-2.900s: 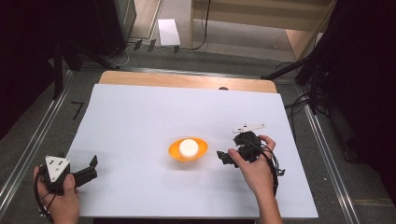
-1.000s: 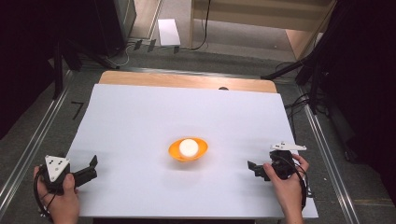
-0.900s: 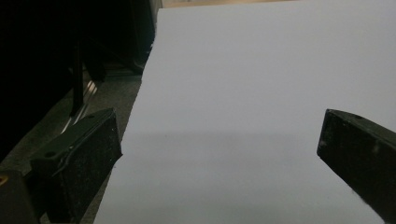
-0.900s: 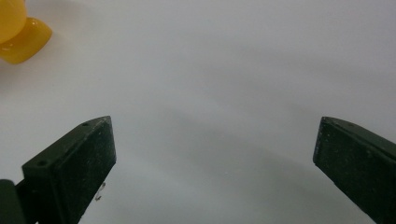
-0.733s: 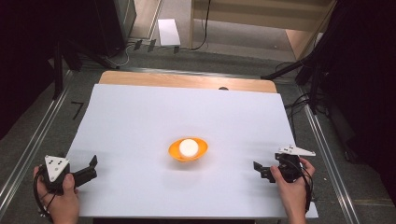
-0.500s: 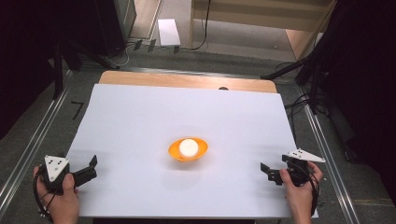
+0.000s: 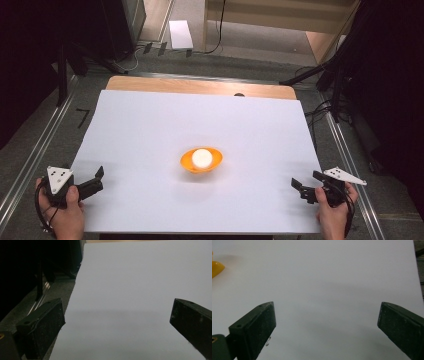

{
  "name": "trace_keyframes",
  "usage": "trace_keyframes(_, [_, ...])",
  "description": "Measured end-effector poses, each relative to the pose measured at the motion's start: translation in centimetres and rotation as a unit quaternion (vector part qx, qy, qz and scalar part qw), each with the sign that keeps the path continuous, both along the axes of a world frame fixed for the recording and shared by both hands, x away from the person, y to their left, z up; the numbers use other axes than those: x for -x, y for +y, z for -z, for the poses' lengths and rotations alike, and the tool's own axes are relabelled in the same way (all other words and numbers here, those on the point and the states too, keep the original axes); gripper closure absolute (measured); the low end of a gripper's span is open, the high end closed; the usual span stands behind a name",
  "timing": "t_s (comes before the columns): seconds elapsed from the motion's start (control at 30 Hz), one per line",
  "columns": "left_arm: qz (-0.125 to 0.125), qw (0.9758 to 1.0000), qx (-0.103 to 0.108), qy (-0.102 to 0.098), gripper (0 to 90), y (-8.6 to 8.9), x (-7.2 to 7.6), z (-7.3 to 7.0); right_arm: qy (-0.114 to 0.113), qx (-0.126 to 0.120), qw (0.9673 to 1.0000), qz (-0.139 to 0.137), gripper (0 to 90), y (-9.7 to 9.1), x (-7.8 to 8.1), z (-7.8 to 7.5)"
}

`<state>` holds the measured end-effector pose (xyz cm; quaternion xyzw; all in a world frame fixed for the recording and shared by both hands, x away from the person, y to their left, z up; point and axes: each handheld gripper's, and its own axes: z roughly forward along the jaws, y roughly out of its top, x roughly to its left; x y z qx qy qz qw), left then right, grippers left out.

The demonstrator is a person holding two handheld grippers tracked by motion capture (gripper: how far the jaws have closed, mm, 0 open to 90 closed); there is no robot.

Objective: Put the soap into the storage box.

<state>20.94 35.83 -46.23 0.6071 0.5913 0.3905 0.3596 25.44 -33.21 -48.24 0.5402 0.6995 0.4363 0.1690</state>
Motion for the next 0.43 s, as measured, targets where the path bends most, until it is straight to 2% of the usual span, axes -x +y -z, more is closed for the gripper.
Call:
trace_keyframes(0.23, [0.0,1.0,0.0,0.0,0.0,0.0,0.0,0.0,-0.013,-0.018,0.9998,-0.001,4.5,-0.8,0.5,0.0])
trace_keyframes(0.37, [0.001,1.0,-0.002,0.002,0.0,0.0,0.0,0.0,-0.021,-0.032,0.9993,0.005,5.3,-0.9,0.6,-0.4])
trace_keyframes(0.4, [0.001,1.0,-0.003,0.002,0.0,-0.1,-0.1,0.0,-0.033,-0.038,0.9987,0.01,6.6,-0.8,0.6,-0.9])
trace_keyframes(0.43, [0.001,1.0,-0.003,0.002,0.0,-0.1,-0.1,0.0,-0.033,-0.038,0.9987,0.01,6.6,-0.8,0.6,-0.9])
